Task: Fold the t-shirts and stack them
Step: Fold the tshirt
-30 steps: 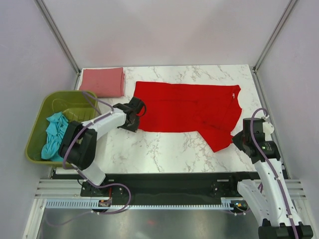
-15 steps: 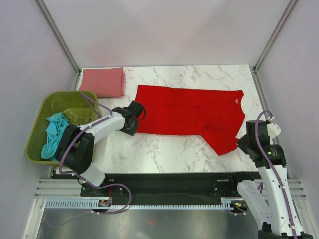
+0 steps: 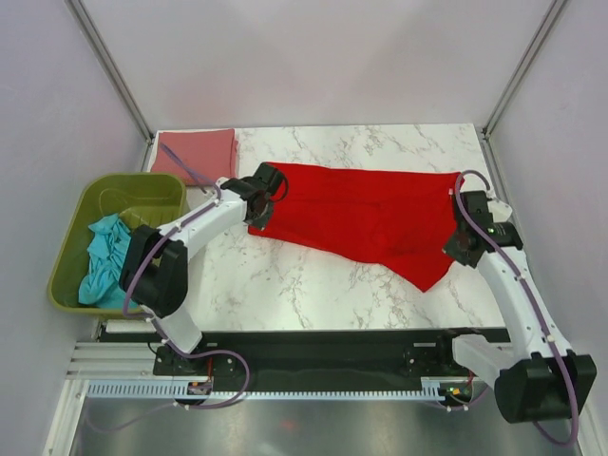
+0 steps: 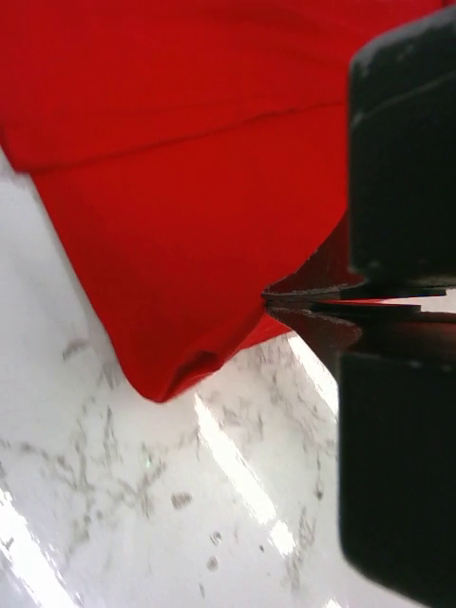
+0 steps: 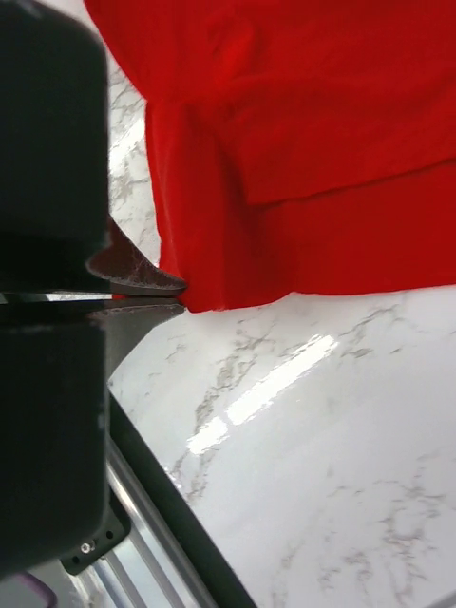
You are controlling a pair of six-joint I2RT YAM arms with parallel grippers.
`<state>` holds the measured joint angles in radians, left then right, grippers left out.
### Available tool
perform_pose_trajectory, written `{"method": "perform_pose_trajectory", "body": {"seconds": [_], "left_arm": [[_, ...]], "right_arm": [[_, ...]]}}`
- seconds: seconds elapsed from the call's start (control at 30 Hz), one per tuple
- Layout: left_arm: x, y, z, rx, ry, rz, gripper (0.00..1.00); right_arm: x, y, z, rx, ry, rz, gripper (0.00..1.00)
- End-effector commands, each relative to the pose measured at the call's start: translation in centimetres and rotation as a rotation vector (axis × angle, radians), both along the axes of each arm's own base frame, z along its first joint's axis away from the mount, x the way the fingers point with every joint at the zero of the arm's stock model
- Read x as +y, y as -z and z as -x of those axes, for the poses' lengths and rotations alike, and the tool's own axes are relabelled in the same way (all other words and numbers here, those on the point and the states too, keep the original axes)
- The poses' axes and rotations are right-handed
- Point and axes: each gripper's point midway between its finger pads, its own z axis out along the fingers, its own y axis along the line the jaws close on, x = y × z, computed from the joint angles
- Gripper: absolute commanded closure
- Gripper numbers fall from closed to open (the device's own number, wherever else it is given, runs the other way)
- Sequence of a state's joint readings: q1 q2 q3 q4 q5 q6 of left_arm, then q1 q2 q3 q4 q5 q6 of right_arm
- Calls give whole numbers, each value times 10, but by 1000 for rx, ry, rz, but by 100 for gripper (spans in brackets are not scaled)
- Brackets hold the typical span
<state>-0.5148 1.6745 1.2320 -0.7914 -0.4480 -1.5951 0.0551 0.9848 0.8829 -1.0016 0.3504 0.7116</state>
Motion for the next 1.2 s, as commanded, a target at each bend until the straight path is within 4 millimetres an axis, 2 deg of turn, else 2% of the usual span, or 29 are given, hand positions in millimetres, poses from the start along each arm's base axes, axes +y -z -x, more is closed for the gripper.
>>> {"method": "perform_pose_trajectory", "body": {"seconds": [0.0, 0.03, 0.07, 0.1, 0.17, 0.2, 0.27, 0.3, 0.33, 0.4, 0.47, 0.5, 0.53, 0.57, 0.6, 0.67, 0.7, 0.73, 0.8, 0.87, 0.9, 0.97, 1.03, 1.17], "left_arm": [[5, -11, -28, -40, 60, -122, 98], [4, -19, -36, -47, 66, -124, 98], [7, -18, -40, -37, 60, -132, 98], [6, -8, -42, -5, 65, -138, 98], [6, -9, -54, -3, 74, -144, 98], [5, -4, -58, 8, 78, -153, 98], [3, -7, -68, -5, 74, -156, 98], [4, -7, -70, -5, 70, -158, 98], [3, -6, -76, -6, 65, -158, 98], [8, -3, -82, -1, 51, -160, 98], [13, 3, -88, 12, 38, -167, 98], [14, 5, -90, 17, 38, -173, 98], [15, 4, -95, 10, 34, -174, 98], [18, 13, -97, 32, 28, -183, 98], [17, 15, -99, 37, 26, -180, 98], [17, 21, -105, 44, 29, -193, 98], [18, 24, -107, 51, 28, -204, 98], [16, 21, -113, 38, 27, -203, 98], [21, 25, -118, 42, 19, -224, 98], [22, 23, -124, 32, 16, -229, 98], [22, 25, -126, 32, 15, -236, 98], [20, 24, -131, 27, 23, -241, 98], [18, 30, -137, 36, 43, -249, 98], [20, 32, -140, 37, 53, -275, 98]], "right_arm": [[-14, -32, -47, -77, -34, 113, 100], [-16, -33, -55, -83, -50, 129, 100], [-16, -33, -63, -80, -88, 149, 100], [-18, -26, -73, -62, -99, 156, 100], [-19, -28, -87, -54, -123, 173, 100], [-22, -20, -94, -23, -120, 175, 100], [-23, -26, -110, -26, -128, 163, 100], [-27, -19, -116, 5, -131, 158, 100], [-26, -29, -128, -21, -137, 155, 100], [-39, -25, -138, -1, -107, 137, 100], [-46, -32, -152, -19, -90, 139, 100], [-49, -22, -157, 8, -85, 118, 100], [-49, -22, -162, 4, -86, 103, 100], [-49, -28, -171, -15, -88, 94, 100], [-45, -19, -178, 1, -103, 68, 100], [-41, -23, -193, -19, -114, 46, 100], [-40, -16, -198, -5, -120, 34, 100], [-41, -20, -206, -19, -120, 40, 100], [-46, -13, -214, 0, -116, 53, 100], [-50, -17, -225, -13, -119, 65, 100], [-52, -9, -228, 4, -121, 58, 100], [-51, -12, -240, -12, -135, 52, 100], [-50, -6, -250, -13, -149, 41, 100], [-53, 13, -257, 31, -150, 35, 100]]}}
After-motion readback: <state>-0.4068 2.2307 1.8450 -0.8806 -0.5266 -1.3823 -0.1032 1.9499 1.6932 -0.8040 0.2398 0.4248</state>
